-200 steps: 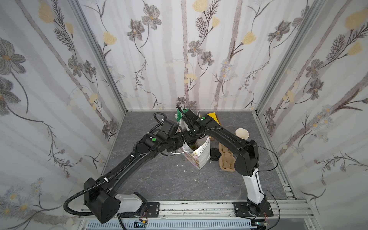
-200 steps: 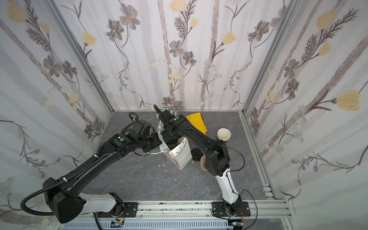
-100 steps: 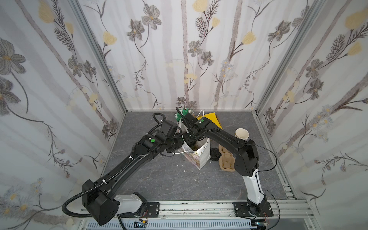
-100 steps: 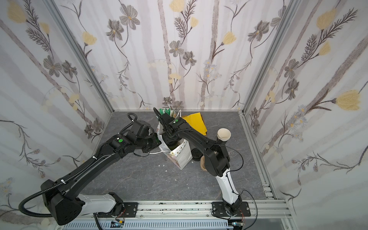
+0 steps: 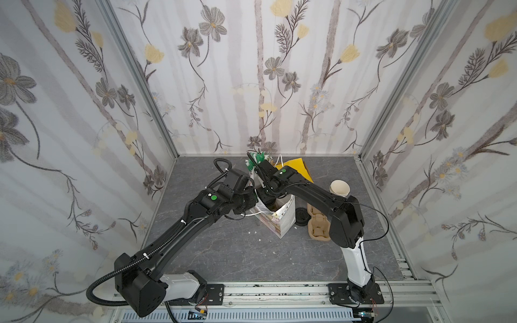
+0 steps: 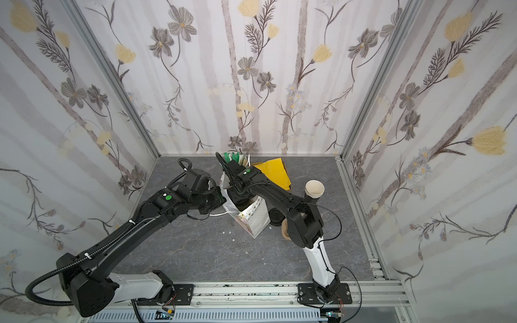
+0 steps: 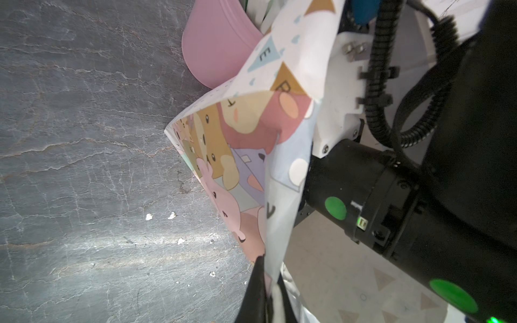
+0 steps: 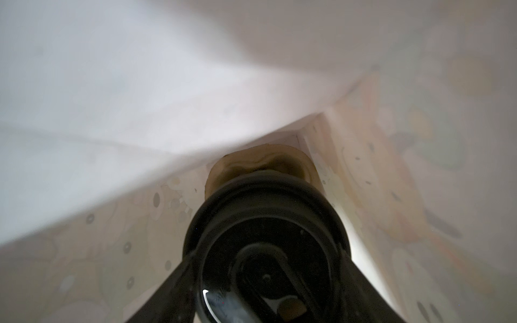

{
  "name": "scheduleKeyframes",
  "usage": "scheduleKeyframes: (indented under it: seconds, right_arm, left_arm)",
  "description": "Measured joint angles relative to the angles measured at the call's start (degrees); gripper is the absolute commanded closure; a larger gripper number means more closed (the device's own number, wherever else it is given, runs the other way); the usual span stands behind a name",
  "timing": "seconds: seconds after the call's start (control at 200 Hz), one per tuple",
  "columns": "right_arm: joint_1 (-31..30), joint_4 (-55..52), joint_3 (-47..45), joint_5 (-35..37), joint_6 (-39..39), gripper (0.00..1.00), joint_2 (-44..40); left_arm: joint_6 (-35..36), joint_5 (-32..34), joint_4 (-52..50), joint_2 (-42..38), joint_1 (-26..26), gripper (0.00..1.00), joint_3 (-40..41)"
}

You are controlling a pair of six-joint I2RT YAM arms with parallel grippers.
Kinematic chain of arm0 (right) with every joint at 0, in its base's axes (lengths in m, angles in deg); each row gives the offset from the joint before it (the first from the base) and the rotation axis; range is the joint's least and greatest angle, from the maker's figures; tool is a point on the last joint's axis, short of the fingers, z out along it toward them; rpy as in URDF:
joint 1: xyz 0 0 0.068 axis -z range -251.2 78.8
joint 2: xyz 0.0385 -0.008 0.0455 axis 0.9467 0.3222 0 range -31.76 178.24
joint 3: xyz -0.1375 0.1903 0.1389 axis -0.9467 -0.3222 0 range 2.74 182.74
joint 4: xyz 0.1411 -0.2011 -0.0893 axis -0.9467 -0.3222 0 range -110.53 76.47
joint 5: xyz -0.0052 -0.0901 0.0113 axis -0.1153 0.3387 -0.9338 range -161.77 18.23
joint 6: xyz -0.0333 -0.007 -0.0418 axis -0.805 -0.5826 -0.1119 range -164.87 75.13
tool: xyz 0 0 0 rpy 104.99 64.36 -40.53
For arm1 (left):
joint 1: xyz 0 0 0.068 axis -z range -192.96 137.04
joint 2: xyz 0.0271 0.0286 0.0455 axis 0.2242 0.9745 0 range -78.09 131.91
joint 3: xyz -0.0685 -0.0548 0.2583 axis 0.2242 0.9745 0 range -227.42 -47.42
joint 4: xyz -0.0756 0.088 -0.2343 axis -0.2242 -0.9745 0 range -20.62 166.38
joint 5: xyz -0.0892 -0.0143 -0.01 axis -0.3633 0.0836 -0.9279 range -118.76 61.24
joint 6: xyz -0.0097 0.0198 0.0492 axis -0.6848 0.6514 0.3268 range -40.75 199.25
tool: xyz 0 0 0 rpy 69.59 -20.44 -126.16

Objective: Pack a coffee takeout order
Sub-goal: Place the coffee cup in the cup tray.

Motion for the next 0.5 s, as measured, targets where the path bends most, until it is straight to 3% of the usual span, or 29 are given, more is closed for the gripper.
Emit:
scheduleKeyframes:
  seconds: [0.5]
  right_arm:
    - [0.44, -7.8, 7.76, -1.42, 0.11, 0.21, 0.15]
  left_arm:
    - [-0.28, 0.35, -0.2, 0.17, 0.44, 1.0, -0.48]
